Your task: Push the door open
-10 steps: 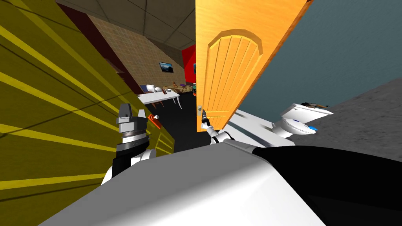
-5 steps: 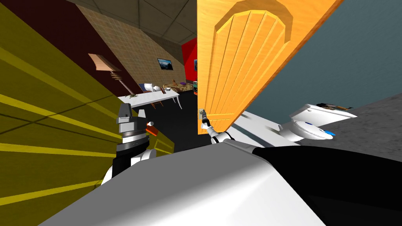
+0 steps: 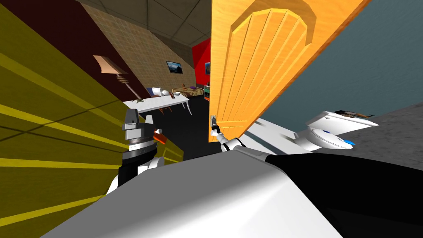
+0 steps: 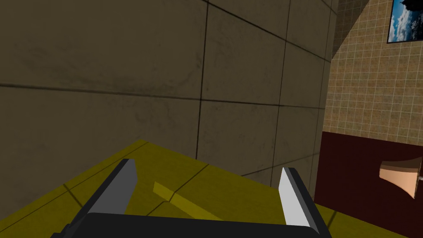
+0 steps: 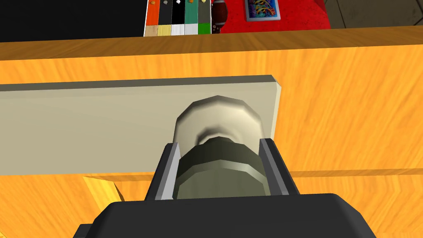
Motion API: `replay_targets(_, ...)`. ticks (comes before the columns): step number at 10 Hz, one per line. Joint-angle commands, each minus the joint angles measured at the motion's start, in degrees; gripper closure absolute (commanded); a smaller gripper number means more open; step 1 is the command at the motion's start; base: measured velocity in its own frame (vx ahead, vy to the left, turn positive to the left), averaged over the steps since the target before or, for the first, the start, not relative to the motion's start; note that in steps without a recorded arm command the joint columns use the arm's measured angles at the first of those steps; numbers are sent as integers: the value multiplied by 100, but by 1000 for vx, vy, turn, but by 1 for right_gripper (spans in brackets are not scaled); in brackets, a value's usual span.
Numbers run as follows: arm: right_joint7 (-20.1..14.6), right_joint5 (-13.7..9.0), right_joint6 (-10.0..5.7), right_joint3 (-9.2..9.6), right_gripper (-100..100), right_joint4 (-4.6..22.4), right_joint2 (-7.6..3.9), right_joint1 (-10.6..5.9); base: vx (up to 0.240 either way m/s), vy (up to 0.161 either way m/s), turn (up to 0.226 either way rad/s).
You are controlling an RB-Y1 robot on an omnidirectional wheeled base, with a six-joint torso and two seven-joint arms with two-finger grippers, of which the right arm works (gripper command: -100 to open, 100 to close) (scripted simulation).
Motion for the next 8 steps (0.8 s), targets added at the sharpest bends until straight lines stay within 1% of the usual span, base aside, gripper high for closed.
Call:
replay_targets(1,0,-1,-8,-3,100,-6,-6,-2,-14,-6,6)
replay_targets(3,0,-1,-8,-3,100,-6,-6,-2,0,0,0)
replay_targets(4,196,-184,-126,-127,100,72,-163,-35,108,0,112)
replay_targets(5,243,-230,-158,-159,100,88,-188,-46,171,4,58)
replay_targets(6,343,-327,-227,-228,100,122,-228,-69,179,26,31)
replay_targets(8,343,-327,-227,-228,100,122,-228,-69,91,17,4)
